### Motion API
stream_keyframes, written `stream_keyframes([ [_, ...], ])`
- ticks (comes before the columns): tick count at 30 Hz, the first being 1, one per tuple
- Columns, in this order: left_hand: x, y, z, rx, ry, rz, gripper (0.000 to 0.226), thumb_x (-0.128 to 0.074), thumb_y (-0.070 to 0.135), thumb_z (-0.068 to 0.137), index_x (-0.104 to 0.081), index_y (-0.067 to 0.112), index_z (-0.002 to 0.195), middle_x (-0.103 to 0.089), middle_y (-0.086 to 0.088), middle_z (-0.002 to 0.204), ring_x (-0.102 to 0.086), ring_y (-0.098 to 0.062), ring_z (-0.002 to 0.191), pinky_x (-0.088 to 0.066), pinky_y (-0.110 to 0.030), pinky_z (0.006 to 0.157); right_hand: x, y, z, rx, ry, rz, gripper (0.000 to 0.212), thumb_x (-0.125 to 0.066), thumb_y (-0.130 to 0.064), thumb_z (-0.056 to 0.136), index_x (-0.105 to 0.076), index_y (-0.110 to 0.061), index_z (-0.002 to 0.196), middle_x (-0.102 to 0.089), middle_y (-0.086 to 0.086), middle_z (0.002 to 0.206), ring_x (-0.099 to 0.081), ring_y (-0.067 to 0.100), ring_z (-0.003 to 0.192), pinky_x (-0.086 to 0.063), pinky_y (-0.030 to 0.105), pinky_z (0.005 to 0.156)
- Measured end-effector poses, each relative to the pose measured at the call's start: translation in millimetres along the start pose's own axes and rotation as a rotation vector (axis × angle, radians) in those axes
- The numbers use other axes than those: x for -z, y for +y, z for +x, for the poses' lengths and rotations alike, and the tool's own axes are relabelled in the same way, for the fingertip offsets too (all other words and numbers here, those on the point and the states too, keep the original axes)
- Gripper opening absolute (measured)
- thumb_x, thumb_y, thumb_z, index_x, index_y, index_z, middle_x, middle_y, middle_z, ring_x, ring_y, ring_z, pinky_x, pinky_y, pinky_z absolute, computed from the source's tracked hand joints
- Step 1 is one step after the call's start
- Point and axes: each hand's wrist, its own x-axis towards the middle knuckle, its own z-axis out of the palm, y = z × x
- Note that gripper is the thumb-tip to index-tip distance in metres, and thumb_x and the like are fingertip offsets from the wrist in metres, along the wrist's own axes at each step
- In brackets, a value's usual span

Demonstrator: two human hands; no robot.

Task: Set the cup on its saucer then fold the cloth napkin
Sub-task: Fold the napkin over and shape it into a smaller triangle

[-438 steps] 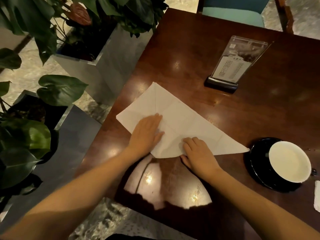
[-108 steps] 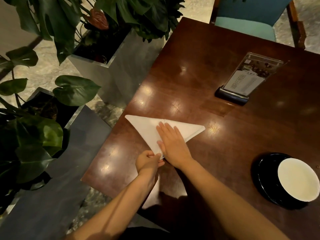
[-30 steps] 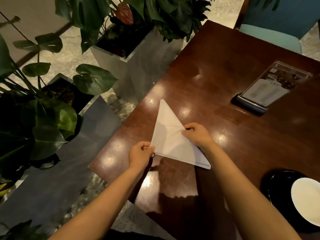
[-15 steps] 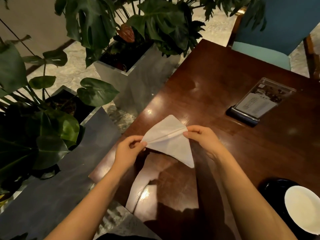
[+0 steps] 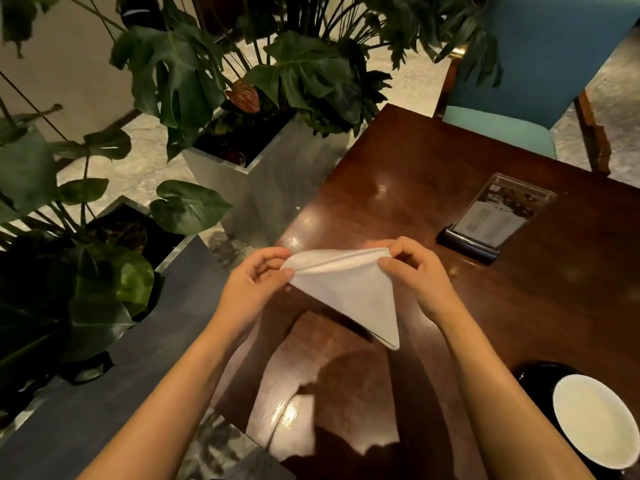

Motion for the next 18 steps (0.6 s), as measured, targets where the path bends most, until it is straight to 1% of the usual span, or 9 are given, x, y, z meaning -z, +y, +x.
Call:
stream_keyframes([
  [1, -1.5, 0.6, -0.5, 0.007, -0.012, -0.024, 0.028, -0.058, -0.004, 0.084, -0.060, 0.003, 0.111, -0.063, -0.007, 0.088, -0.060, -0.012, 0.072, -0.053, -0.017, 0.067, -1.6, 0.4, -1.6, -0.003, 0.025, -0.012, 0.022, -0.065, -0.024, 0.076, -0.052, -0.007, 0.073, -0.065, -0.011, 0.080, -0.058, -0.001, 0.073, -0.043, 0.011, 0.066],
  [2, -3.0, 0.7, -1.1, 0.011, -0.022, -0.044, 0.030, -0.057, -0.005, 0.084, -0.059, 0.004, 0.112, -0.062, -0.006, 0.084, -0.060, -0.010, 0.069, -0.052, -0.016, 0.066, -4.1, 0.8, -2.3, -0.012, 0.055, -0.044, 0.019, -0.064, -0.020, 0.082, -0.052, -0.006, 0.076, -0.058, -0.008, 0.072, -0.053, -0.001, 0.064, -0.040, 0.010, 0.060],
  [4, -6.0, 0.0, -2.1, 0.016, -0.033, -0.068, 0.031, -0.056, -0.006, 0.084, -0.059, 0.005, 0.113, -0.061, -0.003, 0.079, -0.059, -0.009, 0.064, -0.053, -0.016, 0.064, -8.1, 4.4, -3.4, -0.042, 0.119, -0.113, 0.013, -0.056, -0.013, 0.092, -0.052, -0.007, 0.081, -0.050, -0.004, 0.069, -0.046, -0.002, 0.058, -0.036, 0.011, 0.056],
  [6, -9.6, -2.2, -2.5, 0.022, -0.034, -0.053, 0.031, -0.056, -0.006, 0.085, -0.060, 0.006, 0.113, -0.060, -0.002, 0.078, -0.058, -0.008, 0.062, -0.053, -0.016, 0.065, -10.9, 9.2, -3.5, -0.064, 0.180, -0.192, 0.011, -0.050, -0.016, 0.095, -0.051, -0.012, 0.084, -0.049, -0.007, 0.069, -0.045, -0.005, 0.055, -0.035, 0.011, 0.054],
  [10, -16.6, -6.8, -2.1, 0.054, -0.013, -0.009, 0.025, -0.060, 0.002, 0.085, -0.066, 0.004, 0.109, -0.066, -0.006, 0.080, -0.058, -0.010, 0.062, -0.052, -0.019, 0.070, -12.6, 13.8, -4.8, -0.081, 0.224, -0.402, 0.014, -0.040, -0.027, 0.098, -0.046, -0.015, 0.093, -0.047, -0.012, 0.073, -0.046, -0.006, 0.060, -0.034, 0.023, 0.058],
  [12, -18.2, -8.2, -2.3, 0.076, -0.021, -0.021, 0.027, -0.064, 0.000, 0.080, -0.067, 0.005, 0.107, -0.069, -0.004, 0.080, -0.058, -0.011, 0.064, -0.052, -0.020, 0.071, -11.0, 13.3, -5.1, -0.071, 0.222, -0.453, 0.015, -0.037, -0.028, 0.099, -0.043, -0.016, 0.094, -0.047, -0.012, 0.074, -0.046, -0.005, 0.063, -0.033, 0.025, 0.058],
  [15, -19.8, -11.7, -2.3, 0.129, -0.045, -0.024, 0.032, -0.066, -0.005, 0.076, -0.066, 0.002, 0.107, -0.069, -0.002, 0.074, -0.061, -0.010, 0.061, -0.053, -0.017, 0.066, -8.7, 14.5, -3.5, -0.083, 0.205, -0.497, 0.016, -0.038, -0.030, 0.098, -0.044, -0.015, 0.097, -0.051, -0.009, 0.079, -0.048, 0.004, 0.069, -0.036, 0.030, 0.063],
  [17, -20.6, -18.0, -1.8, 0.227, -0.017, -0.035, 0.028, -0.064, -0.007, 0.079, -0.065, 0.001, 0.106, -0.068, -0.002, 0.070, -0.062, -0.008, 0.055, -0.054, -0.015, 0.061, -7.1, 17.2, -2.5, -0.096, 0.178, -0.525, 0.016, -0.040, -0.031, 0.097, -0.045, -0.016, 0.097, -0.054, -0.009, 0.083, -0.050, 0.005, 0.073, -0.038, 0.031, 0.064],
  [18, -20.9, -22.3, -1.4, 0.297, -0.001, -0.063, 0.027, -0.063, -0.007, 0.080, -0.065, 0.000, 0.106, -0.066, -0.005, 0.072, -0.062, -0.007, 0.054, -0.054, -0.015, 0.060, -6.9, 18.7, -2.7, -0.102, 0.150, -0.543, 0.015, -0.040, -0.031, 0.097, -0.045, -0.017, 0.097, -0.055, -0.010, 0.083, -0.051, 0.005, 0.073, -0.038, 0.030, 0.063],
])
